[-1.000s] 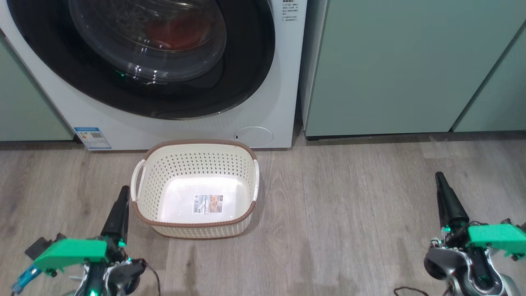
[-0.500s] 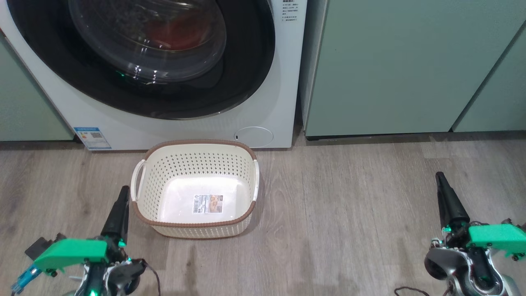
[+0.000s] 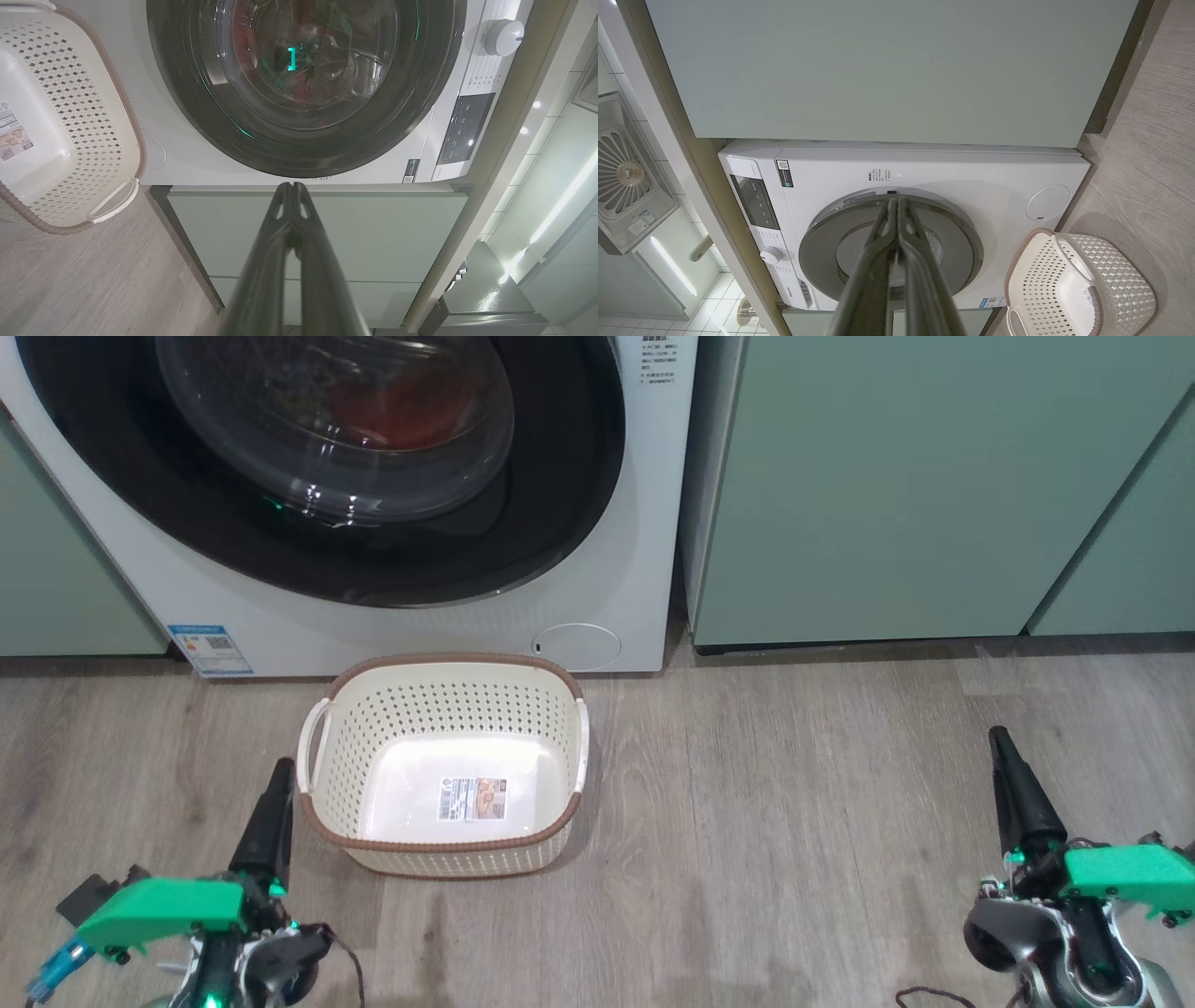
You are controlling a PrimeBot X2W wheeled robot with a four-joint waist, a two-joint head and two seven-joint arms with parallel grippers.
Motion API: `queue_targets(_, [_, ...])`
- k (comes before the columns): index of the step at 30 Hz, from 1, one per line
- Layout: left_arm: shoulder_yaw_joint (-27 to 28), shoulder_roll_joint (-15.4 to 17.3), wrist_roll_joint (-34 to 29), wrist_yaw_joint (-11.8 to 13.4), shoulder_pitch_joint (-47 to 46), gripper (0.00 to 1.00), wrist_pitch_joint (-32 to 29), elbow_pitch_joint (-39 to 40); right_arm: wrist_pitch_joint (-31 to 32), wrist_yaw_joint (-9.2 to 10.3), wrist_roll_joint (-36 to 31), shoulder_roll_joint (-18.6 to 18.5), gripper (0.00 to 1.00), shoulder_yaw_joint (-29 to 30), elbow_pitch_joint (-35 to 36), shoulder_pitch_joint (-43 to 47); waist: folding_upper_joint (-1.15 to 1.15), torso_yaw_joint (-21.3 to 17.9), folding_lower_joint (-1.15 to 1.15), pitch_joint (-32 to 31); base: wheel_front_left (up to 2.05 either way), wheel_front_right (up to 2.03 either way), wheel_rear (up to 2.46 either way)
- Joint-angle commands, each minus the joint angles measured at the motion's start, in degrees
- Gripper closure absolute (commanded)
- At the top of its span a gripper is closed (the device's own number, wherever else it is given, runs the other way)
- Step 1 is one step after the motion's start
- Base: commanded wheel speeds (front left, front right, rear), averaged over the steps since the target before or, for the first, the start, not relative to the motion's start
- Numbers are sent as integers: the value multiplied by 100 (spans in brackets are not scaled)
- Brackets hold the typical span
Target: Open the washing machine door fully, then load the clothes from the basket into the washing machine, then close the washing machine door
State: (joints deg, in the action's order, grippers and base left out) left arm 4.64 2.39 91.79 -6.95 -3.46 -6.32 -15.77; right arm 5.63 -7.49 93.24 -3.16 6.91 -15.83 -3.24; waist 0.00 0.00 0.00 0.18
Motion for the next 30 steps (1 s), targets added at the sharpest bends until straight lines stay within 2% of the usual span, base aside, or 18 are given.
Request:
queue_targets(1, [189, 49, 37, -54, -273, 100, -17, 172, 32, 0, -52, -22, 100, -105, 184, -288, 0, 0, 0, 0, 0, 0, 0])
queue_targets(30, [188, 49, 38, -54, -273, 100, -17, 172, 52, 0, -72, -5, 100, -81, 182, -290, 0, 0, 0, 0, 0, 0, 0])
